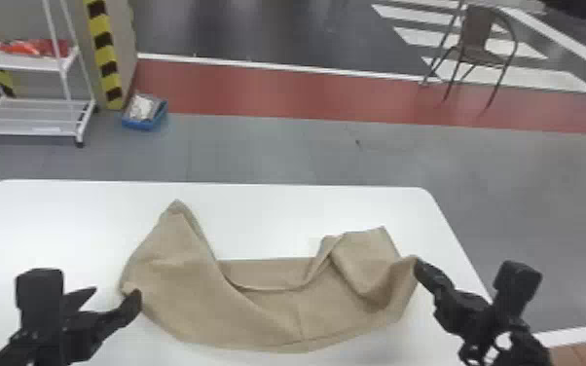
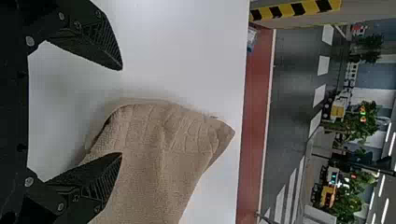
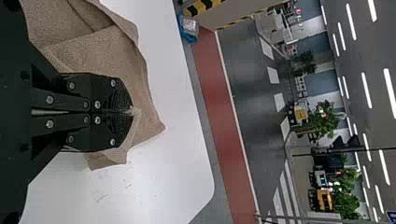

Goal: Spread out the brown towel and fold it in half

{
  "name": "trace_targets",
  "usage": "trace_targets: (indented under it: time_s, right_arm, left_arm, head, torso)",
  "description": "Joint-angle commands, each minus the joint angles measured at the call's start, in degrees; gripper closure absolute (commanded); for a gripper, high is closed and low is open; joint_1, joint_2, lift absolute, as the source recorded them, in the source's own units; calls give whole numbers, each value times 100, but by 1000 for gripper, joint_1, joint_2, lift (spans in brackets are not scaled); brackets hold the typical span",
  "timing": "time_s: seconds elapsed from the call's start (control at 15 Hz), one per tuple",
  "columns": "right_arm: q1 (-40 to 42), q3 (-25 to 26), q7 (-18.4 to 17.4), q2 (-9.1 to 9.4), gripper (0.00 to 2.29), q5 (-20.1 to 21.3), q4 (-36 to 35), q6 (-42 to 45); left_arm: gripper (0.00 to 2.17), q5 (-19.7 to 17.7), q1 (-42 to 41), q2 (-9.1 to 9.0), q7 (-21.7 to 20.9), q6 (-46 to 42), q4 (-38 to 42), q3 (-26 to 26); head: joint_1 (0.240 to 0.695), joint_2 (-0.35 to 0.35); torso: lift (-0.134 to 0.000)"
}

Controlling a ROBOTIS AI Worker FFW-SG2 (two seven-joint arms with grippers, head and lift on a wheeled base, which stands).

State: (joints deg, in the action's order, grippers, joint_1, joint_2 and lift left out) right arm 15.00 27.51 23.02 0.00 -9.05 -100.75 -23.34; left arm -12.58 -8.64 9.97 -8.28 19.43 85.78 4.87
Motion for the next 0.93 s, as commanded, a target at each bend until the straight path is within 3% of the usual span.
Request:
trace_targets:
  time_s: [0.0,0.53,0.8,0.87]
  right_arm:
    - [-6,-9,1,5,1771,0,-6,0]
    - [47,-9,1,5,1771,-18,-112,-18]
    - [100,-9,1,5,1771,-53,-208,-35]
    - [108,-9,1,5,1771,-62,-235,-35]
  left_arm:
    - [272,36,64,13,1,-83,-167,76]
    - [522,54,240,13,-51,-30,-378,269]
    - [1092,115,64,40,-69,286,9,208]
    - [1092,89,-94,49,-69,409,352,164]
  head:
    - [695,-227]
    - [695,-242]
    - [695,-247]
    - [695,-247]
  torso:
    - [0]
    - [0]
    - [0]
    - [0]
